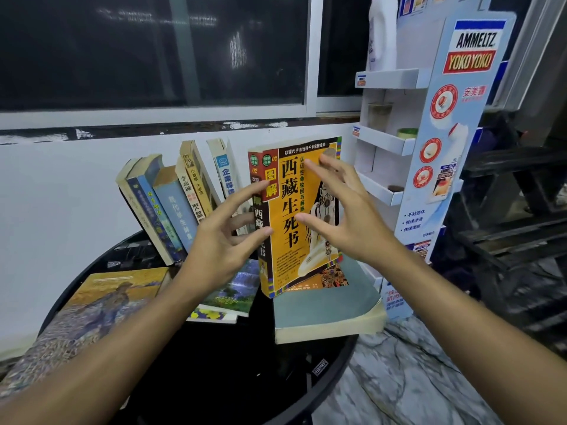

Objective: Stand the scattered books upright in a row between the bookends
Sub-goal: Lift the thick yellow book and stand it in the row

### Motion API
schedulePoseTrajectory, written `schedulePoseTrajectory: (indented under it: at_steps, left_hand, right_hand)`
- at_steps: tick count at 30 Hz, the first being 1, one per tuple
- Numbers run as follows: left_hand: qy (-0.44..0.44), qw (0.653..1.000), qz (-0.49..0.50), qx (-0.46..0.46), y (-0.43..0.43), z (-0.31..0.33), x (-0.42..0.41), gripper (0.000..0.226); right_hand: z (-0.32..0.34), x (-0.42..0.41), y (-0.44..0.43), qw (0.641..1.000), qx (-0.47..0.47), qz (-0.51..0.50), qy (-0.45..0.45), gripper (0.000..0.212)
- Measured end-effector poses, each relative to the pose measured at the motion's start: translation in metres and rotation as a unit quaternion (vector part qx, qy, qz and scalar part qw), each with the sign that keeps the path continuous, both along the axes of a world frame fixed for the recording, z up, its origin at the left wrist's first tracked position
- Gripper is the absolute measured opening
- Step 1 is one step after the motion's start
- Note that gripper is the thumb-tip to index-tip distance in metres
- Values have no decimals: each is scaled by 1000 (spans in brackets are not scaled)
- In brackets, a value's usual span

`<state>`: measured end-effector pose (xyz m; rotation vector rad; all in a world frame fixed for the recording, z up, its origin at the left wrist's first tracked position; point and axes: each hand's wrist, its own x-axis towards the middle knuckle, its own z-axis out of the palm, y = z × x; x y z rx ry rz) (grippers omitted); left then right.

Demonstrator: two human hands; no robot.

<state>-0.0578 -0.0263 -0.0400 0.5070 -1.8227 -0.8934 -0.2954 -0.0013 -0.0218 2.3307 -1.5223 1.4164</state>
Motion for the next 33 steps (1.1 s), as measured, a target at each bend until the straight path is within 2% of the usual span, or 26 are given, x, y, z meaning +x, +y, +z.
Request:
schedulePoseTrajectory:
  at_steps: [4, 8, 14, 24, 28, 33]
  left_hand:
    - [21, 999, -13, 22, 4, -6, 0, 62]
    - [13, 999, -21, 34, 16, -12, -5, 71]
    - [-24, 999, -26, -23, 35, -20, -19, 87]
    - [-6, 999, 21, -49, 43, -44, -60, 70]
    - [-21, 998, 55, -38, 45, -54, -73, 68]
    - [-32, 998, 61, -9, 50, -64, -77, 69]
  right_hand:
    - [7, 7, 17, 999, 24, 44, -12, 91]
    - [14, 11, 29, 997, 44, 64, -1, 98]
    - [23, 10, 39, 996, 52, 66, -1, 100]
    - [40, -12, 66, 992, 96, 71, -27, 92]
    - [40, -8, 75, 994, 101, 36, -30, 89]
    - [31, 12, 76, 996, 45, -61, -53, 80]
